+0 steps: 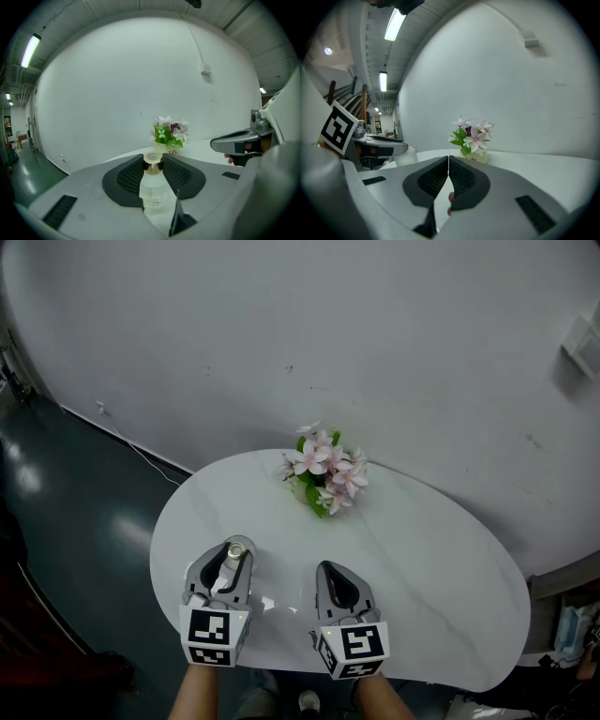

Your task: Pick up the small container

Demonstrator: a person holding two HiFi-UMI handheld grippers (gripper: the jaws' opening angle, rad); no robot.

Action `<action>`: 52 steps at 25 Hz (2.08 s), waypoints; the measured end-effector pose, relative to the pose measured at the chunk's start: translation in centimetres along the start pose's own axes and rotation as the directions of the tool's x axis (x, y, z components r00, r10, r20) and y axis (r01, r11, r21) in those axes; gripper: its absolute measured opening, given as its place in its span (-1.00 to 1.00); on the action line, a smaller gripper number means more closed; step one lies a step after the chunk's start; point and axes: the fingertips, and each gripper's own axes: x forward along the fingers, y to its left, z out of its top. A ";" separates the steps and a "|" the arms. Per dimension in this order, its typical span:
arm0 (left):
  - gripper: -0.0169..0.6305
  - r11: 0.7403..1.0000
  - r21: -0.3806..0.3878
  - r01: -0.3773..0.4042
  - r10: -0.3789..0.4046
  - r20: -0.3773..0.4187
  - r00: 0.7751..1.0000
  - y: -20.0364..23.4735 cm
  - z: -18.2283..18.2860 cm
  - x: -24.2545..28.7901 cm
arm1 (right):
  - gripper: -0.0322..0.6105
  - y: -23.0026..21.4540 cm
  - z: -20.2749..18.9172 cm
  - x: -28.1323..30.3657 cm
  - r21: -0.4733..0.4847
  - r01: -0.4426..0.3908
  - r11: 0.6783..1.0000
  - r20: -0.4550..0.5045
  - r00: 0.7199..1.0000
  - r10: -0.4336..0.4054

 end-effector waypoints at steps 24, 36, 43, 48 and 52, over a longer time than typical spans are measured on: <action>-0.55 0.997 0.008 -0.076 0.075 0.080 0.994 -0.6 5.3 -8.2 | -0.69 1.7 6.6 -6.1 -0.039 -0.022 0.999 0.139 0.990 0.027; -0.55 0.995 0.018 -0.103 0.099 0.131 0.986 -1.9 7.9 -11.6 | -0.69 2.4 9.3 -9.2 -0.066 -0.047 0.997 0.196 0.979 0.059; -0.55 0.992 0.022 -0.121 0.116 0.152 0.981 -2.8 8.7 -13.4 | -0.69 2.8 10.1 -11.1 -0.084 -0.056 0.995 0.219 0.973 0.073; -0.55 0.992 0.029 -0.126 0.119 0.165 0.979 -3.3 9.4 -14.4 | -0.69 2.9 10.5 -12.1 -0.095 -0.060 0.994 0.228 0.970 0.080; -0.55 0.991 0.035 -0.132 0.124 0.173 0.977 -3.3 9.8 -15.2 | -0.69 3.3 10.8 -12.7 -0.105 -0.068 0.992 0.232 0.968 0.091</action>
